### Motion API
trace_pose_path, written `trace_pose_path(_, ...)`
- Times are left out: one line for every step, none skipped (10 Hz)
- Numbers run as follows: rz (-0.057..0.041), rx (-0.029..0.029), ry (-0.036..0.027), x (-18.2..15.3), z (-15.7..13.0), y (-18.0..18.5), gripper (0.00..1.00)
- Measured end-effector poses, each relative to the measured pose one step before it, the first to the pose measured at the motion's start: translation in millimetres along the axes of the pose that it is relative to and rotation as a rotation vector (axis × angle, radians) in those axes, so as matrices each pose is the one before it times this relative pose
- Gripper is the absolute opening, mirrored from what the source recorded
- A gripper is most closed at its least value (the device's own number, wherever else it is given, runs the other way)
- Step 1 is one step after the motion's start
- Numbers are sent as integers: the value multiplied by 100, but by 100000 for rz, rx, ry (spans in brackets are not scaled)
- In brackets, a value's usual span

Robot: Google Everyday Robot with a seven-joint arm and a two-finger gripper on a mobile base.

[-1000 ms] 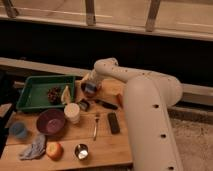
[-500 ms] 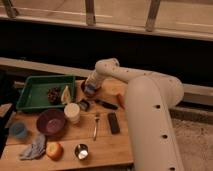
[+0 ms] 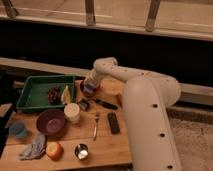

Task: Wipe purple bowl with sponge

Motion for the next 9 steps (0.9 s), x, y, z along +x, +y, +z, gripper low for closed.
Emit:
trace_pose_path(-1323,575,686,73,155,223,53)
trace_pose_path(-2336,1604,879,20,160,295,42)
trace_pose_path(-1404,1146,504,13,59,112,34)
trace_pose_path(-1628,1509,576,11,44,128,24)
trace_pose_path(-1015,1331,307,-53,-77,-70,14)
trace_pose_path(-451,812,386,14,-116,-31,4)
trace_pose_path(-570,1159,-46,-70,-78,-327,0)
trace_pose_path(-233,392,-125,-57,-87,-78,0)
trace_pose_path(-53,309,220,74,4,-129,0)
